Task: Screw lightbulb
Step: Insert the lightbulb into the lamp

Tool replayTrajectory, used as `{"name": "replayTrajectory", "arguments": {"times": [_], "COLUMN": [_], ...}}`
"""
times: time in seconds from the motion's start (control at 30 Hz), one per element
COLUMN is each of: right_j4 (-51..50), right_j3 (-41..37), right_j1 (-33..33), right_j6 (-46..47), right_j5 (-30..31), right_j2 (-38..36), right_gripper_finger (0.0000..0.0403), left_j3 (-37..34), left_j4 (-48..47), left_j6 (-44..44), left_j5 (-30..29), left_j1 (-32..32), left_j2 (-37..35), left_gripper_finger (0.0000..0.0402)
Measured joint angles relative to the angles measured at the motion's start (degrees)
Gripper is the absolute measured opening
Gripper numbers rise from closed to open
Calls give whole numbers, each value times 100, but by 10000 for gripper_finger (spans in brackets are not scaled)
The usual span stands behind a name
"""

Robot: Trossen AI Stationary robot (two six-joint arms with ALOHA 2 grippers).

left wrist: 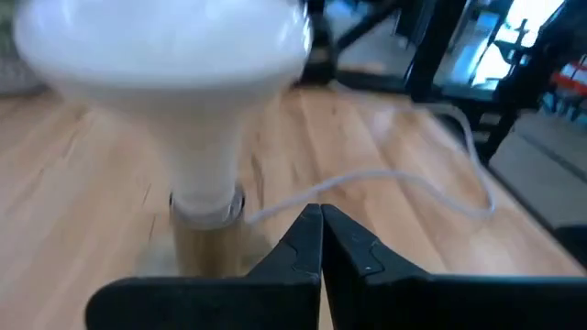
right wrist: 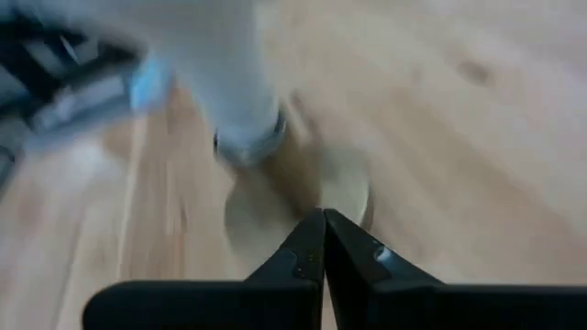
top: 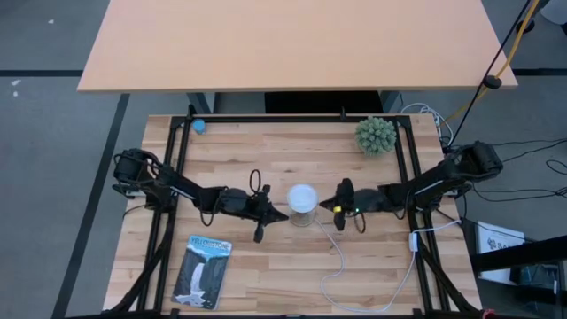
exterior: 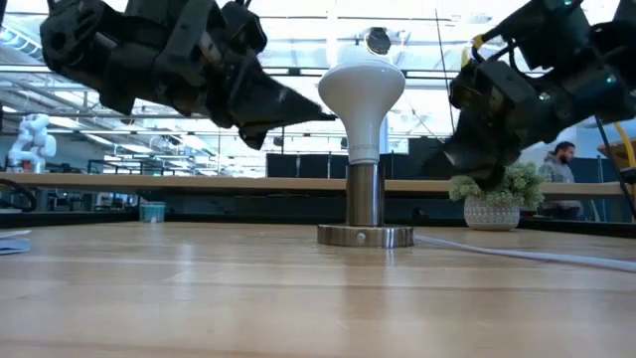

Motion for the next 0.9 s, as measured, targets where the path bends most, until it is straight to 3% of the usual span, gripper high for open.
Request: {"name": "replayTrajectory", "arguments": {"times": [0.13,0.27,0.6,0.8,0.9], "right_j4": [954,621,571,-672,-798], "right_j3": [-106,-1,265,777,860], "right_j1": [-299,-395,-346,-345,-345], "right_j6": [-436,-415,-719,-833,-890], "right_j5": [-395,-443,-256,-51,19], "right_j2": [0,2,2,11,11], "right_gripper_finger": [0,0,0,0,0], "left_j3": [23,186,257,257,257], "left_j4": [549,870,661,711,717], "left_j6": [-64,-181,-165,-157,-153], "left_j5": [11,280,495,496,581], "left_j1": [57,183,528,714,763], "left_j2": [525,886,888,883,883], "left_gripper_finger": [1,0,0,0,0]}}
